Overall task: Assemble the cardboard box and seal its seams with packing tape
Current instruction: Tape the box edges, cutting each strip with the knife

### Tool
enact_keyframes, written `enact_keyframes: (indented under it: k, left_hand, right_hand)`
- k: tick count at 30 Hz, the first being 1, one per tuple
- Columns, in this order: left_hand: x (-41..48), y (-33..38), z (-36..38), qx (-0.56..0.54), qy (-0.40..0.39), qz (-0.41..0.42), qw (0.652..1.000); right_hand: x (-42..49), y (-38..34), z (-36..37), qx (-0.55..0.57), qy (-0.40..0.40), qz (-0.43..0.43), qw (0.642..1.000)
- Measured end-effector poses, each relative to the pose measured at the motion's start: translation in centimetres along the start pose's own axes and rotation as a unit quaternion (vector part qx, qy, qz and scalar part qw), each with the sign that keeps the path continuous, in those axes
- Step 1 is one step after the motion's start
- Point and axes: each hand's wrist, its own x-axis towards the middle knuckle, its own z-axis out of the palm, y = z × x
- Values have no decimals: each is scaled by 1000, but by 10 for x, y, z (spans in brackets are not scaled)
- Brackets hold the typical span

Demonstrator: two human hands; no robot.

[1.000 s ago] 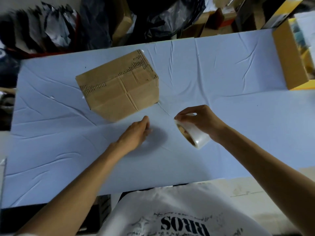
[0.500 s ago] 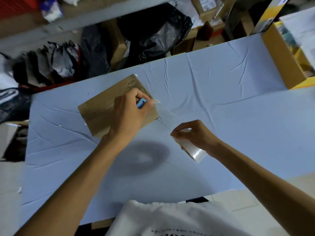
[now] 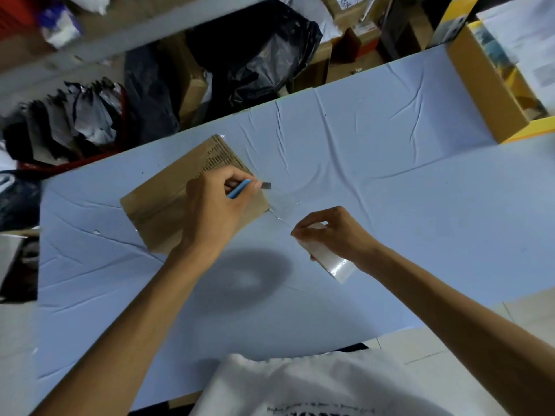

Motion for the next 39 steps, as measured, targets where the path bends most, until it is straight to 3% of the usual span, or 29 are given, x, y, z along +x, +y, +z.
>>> enact_keyframes:
  k: [8,18,24,30,34,39]
  left_hand:
    - [-9,-2,0,19,-23,-41,999]
    - [-15,-4,-12,49,9,5,999]
    - [-13,-10,-9,-6,-34,-20,999]
    - [-3,-15,-4,18,-28,34,999]
    - [1,-19,4,20,-48,-5,999]
    - [2,-14,15,42,-19,-25,999]
  right_hand:
    - [-1,-2,2,9,-1,0,1000]
    - [-4,-3,2,2,-2,0,1000]
    - [-3,-1,4,-4,-6,0,1000]
    - [-2,1,6,-15,-7,-2,1000]
    - [-2,0,7,-22,-9,-8,1000]
    - [-2,-2,8,-36,-10,-10,999]
